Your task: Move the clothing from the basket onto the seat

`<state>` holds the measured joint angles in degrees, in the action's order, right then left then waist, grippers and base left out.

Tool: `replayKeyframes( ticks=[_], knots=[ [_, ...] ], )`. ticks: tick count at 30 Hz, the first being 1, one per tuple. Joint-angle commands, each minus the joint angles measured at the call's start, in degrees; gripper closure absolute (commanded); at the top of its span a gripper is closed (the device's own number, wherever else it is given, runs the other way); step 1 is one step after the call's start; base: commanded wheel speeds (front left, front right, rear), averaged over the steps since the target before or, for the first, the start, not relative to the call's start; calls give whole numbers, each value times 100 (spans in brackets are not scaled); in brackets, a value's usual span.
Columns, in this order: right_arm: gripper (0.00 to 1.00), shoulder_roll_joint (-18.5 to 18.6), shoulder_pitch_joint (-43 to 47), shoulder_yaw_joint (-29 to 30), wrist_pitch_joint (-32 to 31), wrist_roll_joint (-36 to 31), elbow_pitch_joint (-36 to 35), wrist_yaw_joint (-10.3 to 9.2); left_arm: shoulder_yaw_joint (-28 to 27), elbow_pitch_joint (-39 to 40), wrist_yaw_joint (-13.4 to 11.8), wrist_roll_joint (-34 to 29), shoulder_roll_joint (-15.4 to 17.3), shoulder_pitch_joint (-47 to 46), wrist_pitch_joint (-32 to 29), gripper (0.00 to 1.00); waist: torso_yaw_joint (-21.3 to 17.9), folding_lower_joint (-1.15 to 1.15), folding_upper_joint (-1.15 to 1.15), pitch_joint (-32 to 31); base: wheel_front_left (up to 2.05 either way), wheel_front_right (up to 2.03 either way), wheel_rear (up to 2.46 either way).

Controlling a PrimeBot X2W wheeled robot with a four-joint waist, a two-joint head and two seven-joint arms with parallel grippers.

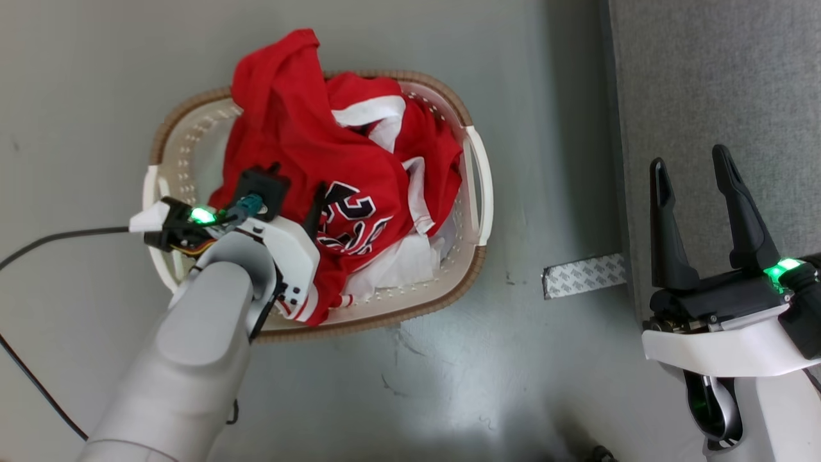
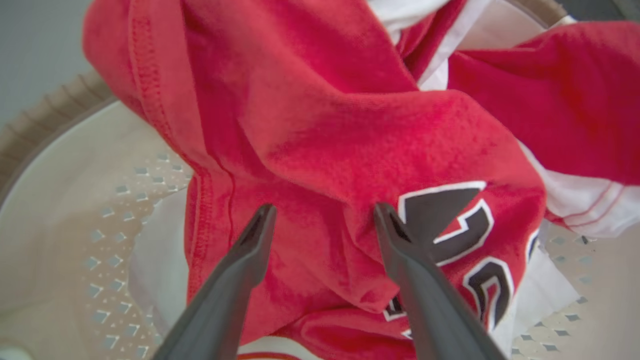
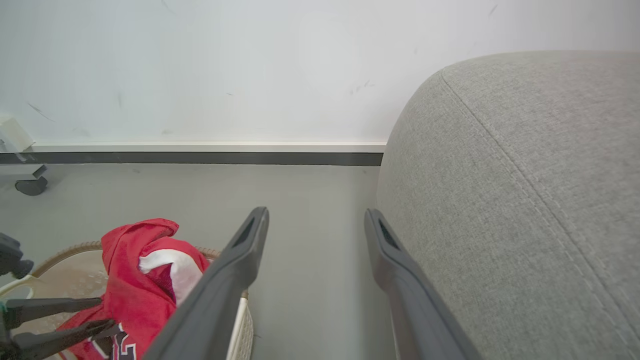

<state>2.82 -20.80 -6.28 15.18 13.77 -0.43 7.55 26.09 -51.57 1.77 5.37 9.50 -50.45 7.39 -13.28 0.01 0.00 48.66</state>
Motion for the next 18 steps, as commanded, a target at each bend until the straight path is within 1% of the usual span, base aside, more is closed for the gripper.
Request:
replayKeyframes(
  ticks=[1, 7, 13, 14, 15, 16, 17, 18],
  knots=[
    [0, 13, -75, -8, -3, 28, -56, -12, 20, -82, -7, -3, 31, -93, 59, 0, -46, -1, 0, 98, 0, 0, 0],
    [0, 13, -68, -22, -3, 63, -121, -12, 128, -398, 6, -52, 37, -235, 183, 0, -151, -1, 0, 253, 0, 0, 0],
    [0, 13, 11, 25, -3, 65, -140, -12, 208, -665, 72, -19, -22, -371, 304, 0, -193, -1, 0, 318, 0, 0, 0],
    [0, 12, 18, 29, -3, 46, -138, -12, 216, -683, 99, 12, -55, -400, 347, 21, -190, -1, 0, 328, 0, 0, 0],
    [0, 12, 20, 36, -3, 30, -138, -12, 227, -704, 110, 25, -71, -437, 378, 56, -185, -1, 0, 334, 0, 0, 0],
    [0, 13, 23, 44, -3, 4, -135, -12, 245, -734, 134, 30, -91, -469, 415, 56, -177, -1, 0, 337, 0, 0, 0],
    [0, 13, 29, 55, -3, -17, -132, -12, 263, -758, 168, 55, -130, -487, 445, 100, -166, -1, 0, 333, 0, 0, 0],
    [0, 13, 40, 69, -3, -38, -124, -12, 286, -789, 200, 67, -164, -508, 487, 100, -152, -1, 0, 323, 0, 0, 0]
  ],
)
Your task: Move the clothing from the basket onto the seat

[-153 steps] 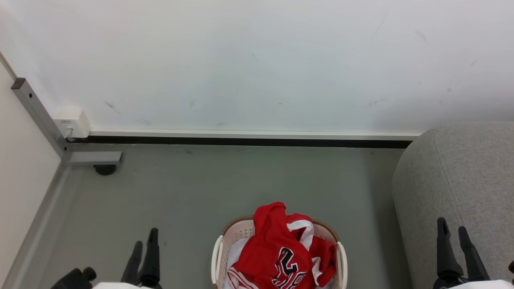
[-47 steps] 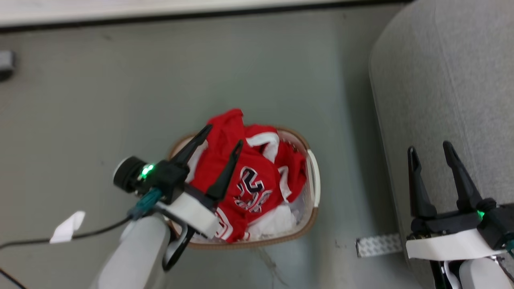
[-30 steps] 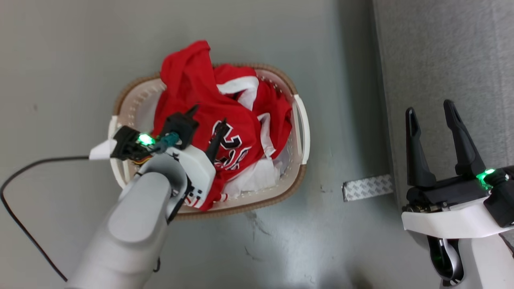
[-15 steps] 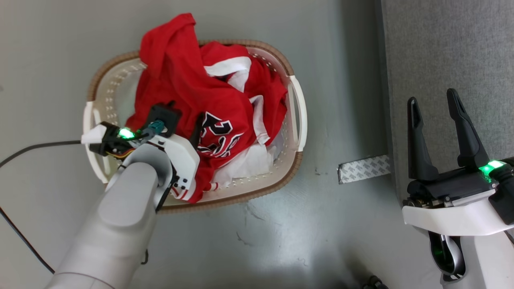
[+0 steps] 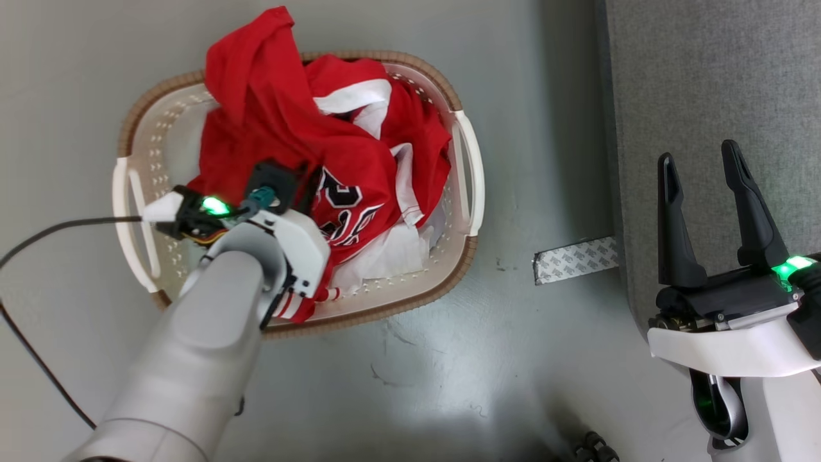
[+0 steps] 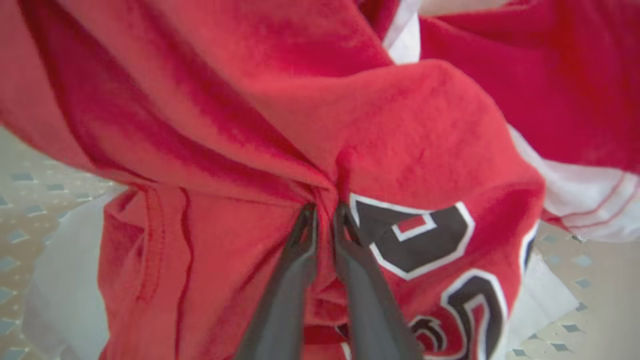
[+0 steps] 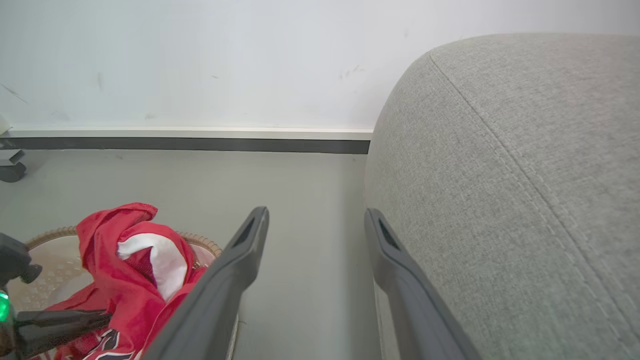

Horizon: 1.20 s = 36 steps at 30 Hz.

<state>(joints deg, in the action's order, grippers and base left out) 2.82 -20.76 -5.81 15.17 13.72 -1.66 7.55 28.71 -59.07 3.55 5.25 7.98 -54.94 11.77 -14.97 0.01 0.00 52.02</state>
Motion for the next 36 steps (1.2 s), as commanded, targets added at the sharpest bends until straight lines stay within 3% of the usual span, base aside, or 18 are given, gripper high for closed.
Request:
replayKeyframes(
  ticks=[1, 11, 18, 22, 31, 36],
  knots=[
    [0, 13, 49, 37, -2, -66, 10, -12, 44, -63, 49, 100, -52, -79, 81, 100, 37, -1, 0, -31, 0, 0, 0],
    [0, 14, 198, 99, -2, -252, 238, -12, -50, 10, 287, 666, -410, 298, 332, 100, 379, -1, 0, -789, 0, 0, 0],
    [0, 16, 578, 174, -2, -261, 539, -12, -91, 711, 387, 1436, -491, 1265, 337, 100, 748, -1, 0, -1938, 0, 0, 0],
    [0, 16, 903, 238, -2, -280, 743, -12, 197, 1160, 395, 1908, -505, 1832, 338, 100, 992, -1, 0, -2685, 0, 0, 0],
    [0, 17, 1546, 184, -2, -308, 1094, -12, 386, 2047, 374, 2453, -307, 2540, 123, 100, 1330, -1, 0, -4085, 0, 0, 0],
    [0, 16, 1835, 140, -3, -261, 1207, -12, 325, 2776, 172, 2560, -131, 2806, -179, 100, 1426, -1, 0, -4615, 0, 0, 0]
  ],
)
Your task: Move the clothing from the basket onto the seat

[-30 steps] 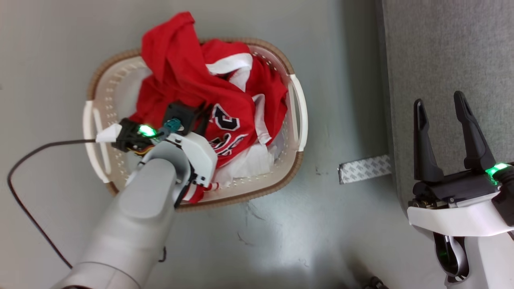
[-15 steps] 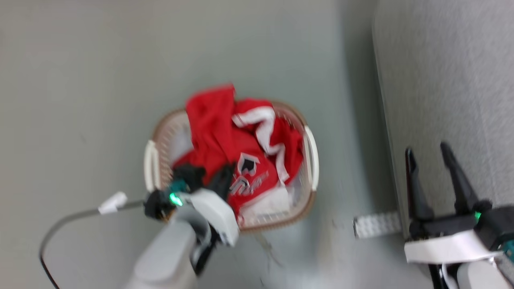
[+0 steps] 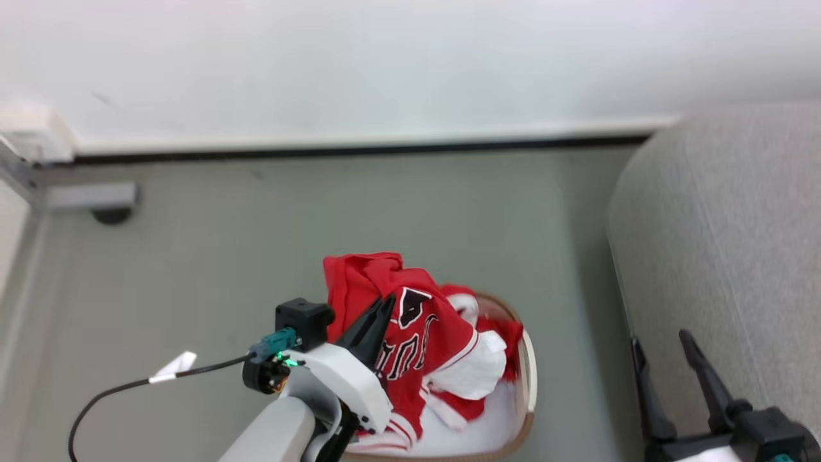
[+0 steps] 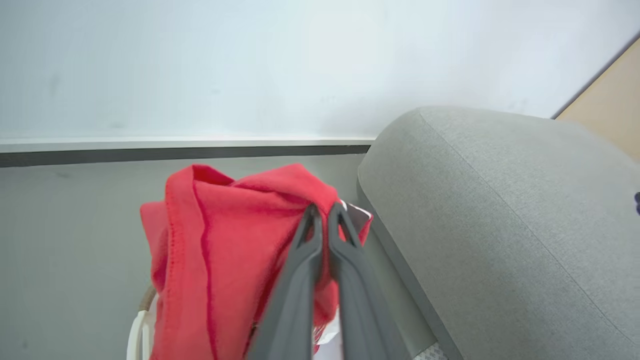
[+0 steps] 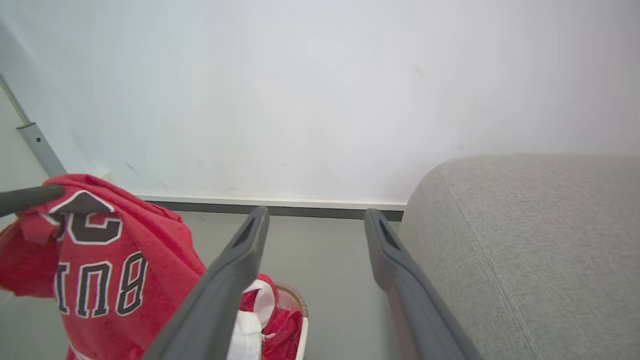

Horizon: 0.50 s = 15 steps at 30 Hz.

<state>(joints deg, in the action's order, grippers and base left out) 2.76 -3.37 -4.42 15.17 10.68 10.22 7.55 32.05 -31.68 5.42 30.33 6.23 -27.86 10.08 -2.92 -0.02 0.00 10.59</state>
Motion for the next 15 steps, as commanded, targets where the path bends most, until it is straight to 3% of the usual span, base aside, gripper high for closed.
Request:
replayKeyframes(
  ticks=[1, 6, 15],
  knots=[
    [0, 22, 153, -6, -3, 54, 42, -12, -13, 188, -57, 65, 76, 146, -72, 100, 241, 2, 0, -576, 0, 0, 0],
    [0, 23, 417, -139, -3, 92, 129, -12, -100, 967, -352, 140, 248, 368, -429, 100, 274, 2, 0, -1037, 0, 0, 0],
    [0, 22, 474, -343, -2, 36, 50, -12, -268, 2104, -681, 196, 587, 525, -893, 100, 222, 2, 0, -1266, 0, 0, 0]
  ],
)
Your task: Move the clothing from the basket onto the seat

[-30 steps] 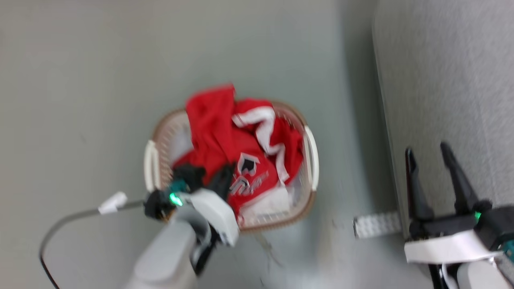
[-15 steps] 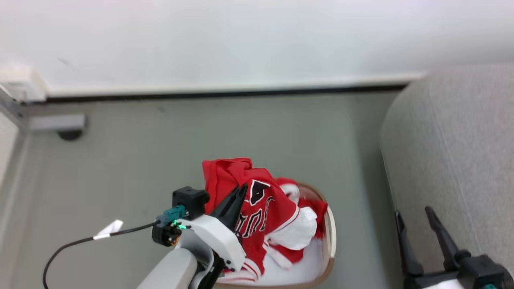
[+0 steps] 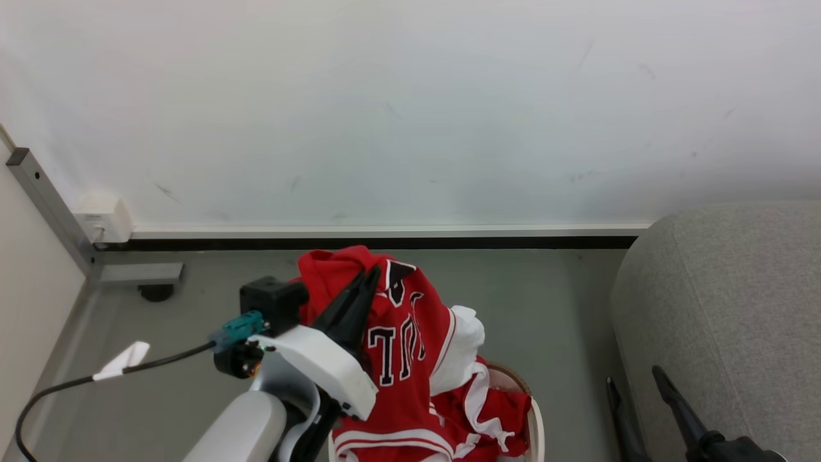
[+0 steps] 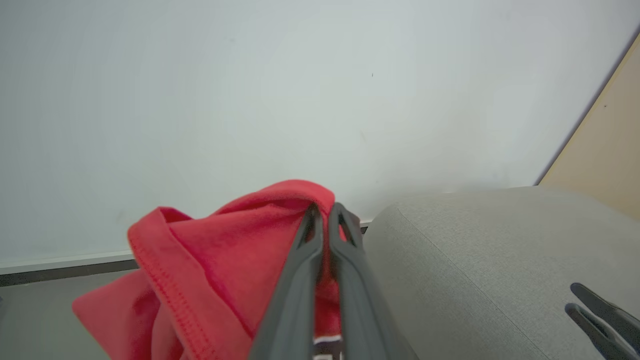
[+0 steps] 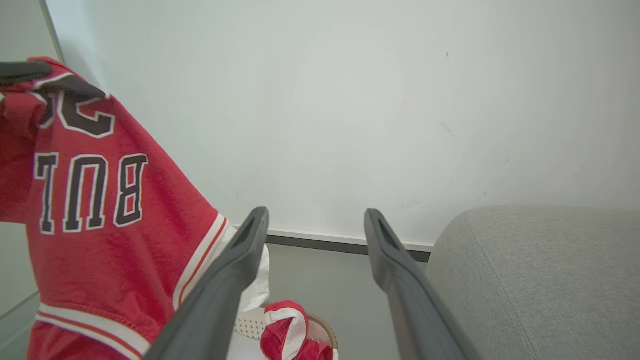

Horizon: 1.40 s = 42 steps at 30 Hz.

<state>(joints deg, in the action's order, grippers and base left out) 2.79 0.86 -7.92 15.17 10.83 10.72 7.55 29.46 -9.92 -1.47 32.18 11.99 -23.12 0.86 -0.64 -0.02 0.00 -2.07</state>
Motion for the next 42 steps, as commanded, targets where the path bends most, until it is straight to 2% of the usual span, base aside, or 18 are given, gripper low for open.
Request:
replayKeyframes(
  ticks=[1, 5, 10, 16, 19, 24, 33, 34, 35, 36, 40, 41, 42],
  knots=[
    [0, 20, 47, -14, -3, 0, -22, -12, -28, 50, -18, 21, 44, 67, -17, 100, -12, 2, 0, -16, 0, 0, 0],
    [0, 109, -26, -183, -2, -71, -142, -12, -13, 505, -93, 29, 139, 127, -204, 100, -24, 2, 0, -40, 0, 0, 0],
    [0, 642, -325, -823, -3, 150, -274, -12, 106, 921, -106, -5, 219, 174, -416, 100, -22, 2, 0, -28, 0, 0, 0],
    [0, 1385, -1131, -1956, -3, 446, -95, -12, 274, 1179, -91, -17, 187, 249, -525, 100, -32, 2, 0, -38, 0, 0, 0],
    [0, 1637, -1667, -2622, -3, 633, 92, -12, 397, 1234, -54, -26, 122, 272, -558, 100, -13, 2, 0, -61, 0, 0, 0],
    [0, 1773, -2478, -3465, -3, 922, 411, -12, 620, 1293, 16, -19, -3, 278, -608, 100, 36, 2, 0, -107, 0, 0, 0],
    [0, 1625, -3284, -4626, -3, 1721, 1176, -12, 962, 1360, 233, 116, -168, 258, -746, 100, 169, 2, 0, -164, 0, 0, 0],
    [51, 1604, -3322, -4730, -3, 1863, 1212, -12, 975, 1354, 240, 126, -174, 265, -751, 100, 183, 2, 0, -167, 0, 0, 0],
    [84, 1583, -3361, -4784, -3, 2041, 1226, -12, 989, 1343, 252, 132, -173, 275, -752, 100, 196, 2, 0, -168, 0, 0, 0],
    [100, 1591, -3391, -4850, -3, 2159, 1235, -12, 997, 1328, 251, 142, -169, 285, -754, 100, 206, 2, 0, -168, 0, 0, 0],
    [100, 1630, -3465, -4880, -3, 2468, 1204, -12, 955, 1282, 187, 116, -121, 304, -703, 100, 215, 2, 0, -151, 0, 0, 0],
    [100, 1637, -3469, -4835, -3, 2506, 1189, -12, 934, 1274, 158, 85, -109, 302, -674, 75, 212, 2, 0, -145, 0, 0, 0],
    [100, 1644, -3462, -4778, -2, 2524, 1172, -12, 921, 1264, 143, 42, -91, 296, -639, 58, 207, 2, 0, -138, 0, 0, 0]
  ],
)
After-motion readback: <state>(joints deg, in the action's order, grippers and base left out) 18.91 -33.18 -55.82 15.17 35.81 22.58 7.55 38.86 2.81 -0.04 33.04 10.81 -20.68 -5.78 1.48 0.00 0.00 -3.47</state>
